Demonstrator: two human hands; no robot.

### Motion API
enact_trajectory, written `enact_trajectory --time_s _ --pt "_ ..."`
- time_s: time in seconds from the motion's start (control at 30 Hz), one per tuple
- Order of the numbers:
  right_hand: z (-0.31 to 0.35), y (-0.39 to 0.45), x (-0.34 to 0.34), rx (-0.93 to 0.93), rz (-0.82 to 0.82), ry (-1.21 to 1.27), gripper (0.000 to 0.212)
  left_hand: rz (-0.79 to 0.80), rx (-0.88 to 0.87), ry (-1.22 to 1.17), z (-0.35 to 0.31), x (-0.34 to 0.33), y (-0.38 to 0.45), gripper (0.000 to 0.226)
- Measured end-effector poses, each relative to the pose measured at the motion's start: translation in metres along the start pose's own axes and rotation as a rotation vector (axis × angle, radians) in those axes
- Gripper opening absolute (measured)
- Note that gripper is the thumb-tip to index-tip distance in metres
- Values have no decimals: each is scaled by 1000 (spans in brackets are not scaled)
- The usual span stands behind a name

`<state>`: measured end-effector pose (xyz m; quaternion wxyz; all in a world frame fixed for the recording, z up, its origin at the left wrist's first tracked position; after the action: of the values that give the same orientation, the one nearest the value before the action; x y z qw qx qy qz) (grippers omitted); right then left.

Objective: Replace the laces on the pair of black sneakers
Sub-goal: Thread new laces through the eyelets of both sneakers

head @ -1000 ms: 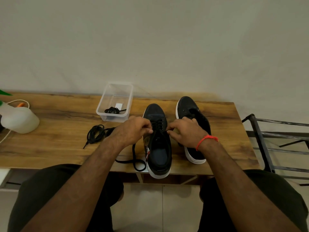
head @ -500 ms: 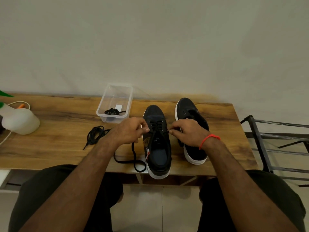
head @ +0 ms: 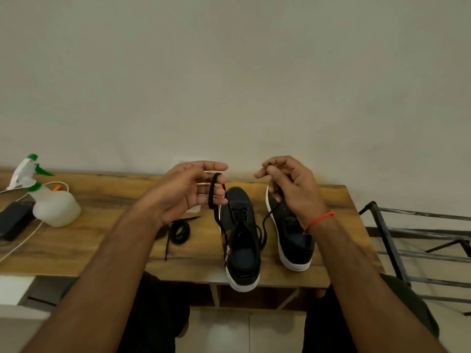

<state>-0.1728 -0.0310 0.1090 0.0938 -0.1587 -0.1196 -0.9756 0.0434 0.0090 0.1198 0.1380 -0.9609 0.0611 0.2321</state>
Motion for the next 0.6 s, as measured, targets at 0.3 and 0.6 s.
enact_trajectory --time_s 0.3,0.6 --pt "130 29 25 176 -79 36 13 164 -104 -108 -85 -64 -26 34" --pt "191 34 44 259 -125 -51 12 -83 -309 155 -128 -82 -42 26"
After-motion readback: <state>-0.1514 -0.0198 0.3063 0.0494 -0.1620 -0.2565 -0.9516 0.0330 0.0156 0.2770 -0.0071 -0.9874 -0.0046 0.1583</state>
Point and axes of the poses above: each hand's wrist, its own y-axis towards the middle knuckle, its own x-axis out of the back of the hand, z = x × y, the point moved 5 cm from there along y, towards the middle knuckle, and after that the axes turned 15 degrees about -y, right-handed, at the moved point
